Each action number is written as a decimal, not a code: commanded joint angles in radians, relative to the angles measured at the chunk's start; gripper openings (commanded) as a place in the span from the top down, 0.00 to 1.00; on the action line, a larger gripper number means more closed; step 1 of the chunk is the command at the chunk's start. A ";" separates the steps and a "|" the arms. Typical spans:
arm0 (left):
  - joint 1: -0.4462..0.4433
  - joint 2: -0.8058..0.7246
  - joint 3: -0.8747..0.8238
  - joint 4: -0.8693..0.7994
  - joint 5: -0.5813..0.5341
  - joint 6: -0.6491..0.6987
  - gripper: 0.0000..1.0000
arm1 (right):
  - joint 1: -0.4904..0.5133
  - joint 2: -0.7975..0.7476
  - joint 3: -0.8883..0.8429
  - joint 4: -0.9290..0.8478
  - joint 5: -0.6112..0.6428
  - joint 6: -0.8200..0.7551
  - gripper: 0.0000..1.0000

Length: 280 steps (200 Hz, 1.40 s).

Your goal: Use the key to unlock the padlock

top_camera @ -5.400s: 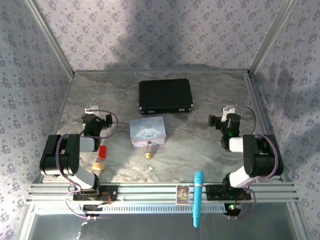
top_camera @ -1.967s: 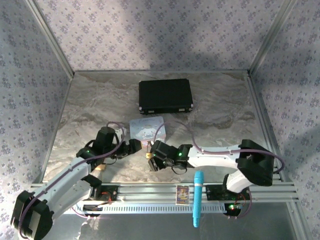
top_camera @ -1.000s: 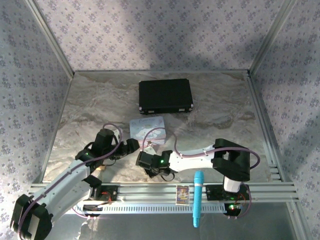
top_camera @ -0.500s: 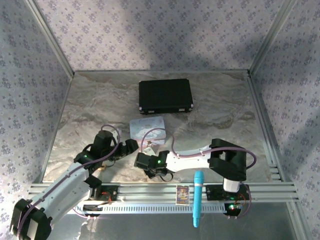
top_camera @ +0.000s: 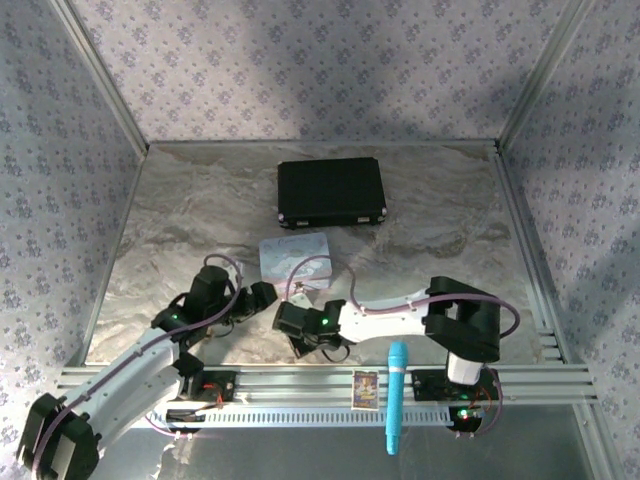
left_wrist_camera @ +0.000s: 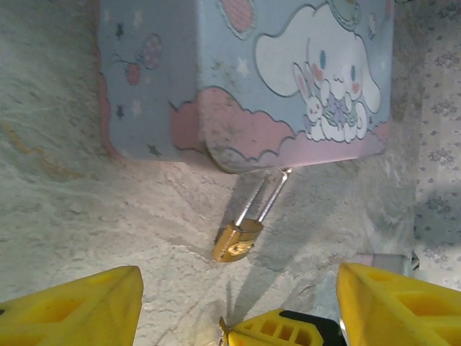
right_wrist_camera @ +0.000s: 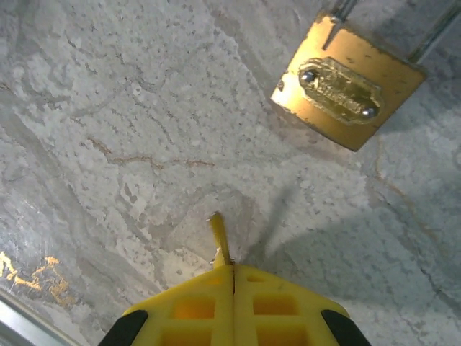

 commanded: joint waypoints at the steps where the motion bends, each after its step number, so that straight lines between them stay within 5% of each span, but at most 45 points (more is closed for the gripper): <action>1: -0.037 0.021 -0.006 0.088 -0.033 -0.039 0.29 | -0.029 -0.027 -0.063 -0.009 -0.039 -0.021 1.00; 142: -0.234 0.039 -0.120 0.250 -0.260 -0.234 0.43 | -0.098 -0.096 -0.057 -0.095 -0.029 -0.095 1.00; 212: -0.234 -0.023 -0.114 0.180 -0.293 -0.217 0.43 | -0.069 -0.088 -0.024 -0.072 -0.036 0.004 0.53; 280: -0.232 0.001 -0.103 0.170 -0.306 -0.214 0.42 | -0.037 0.022 0.031 -0.152 0.016 0.080 0.48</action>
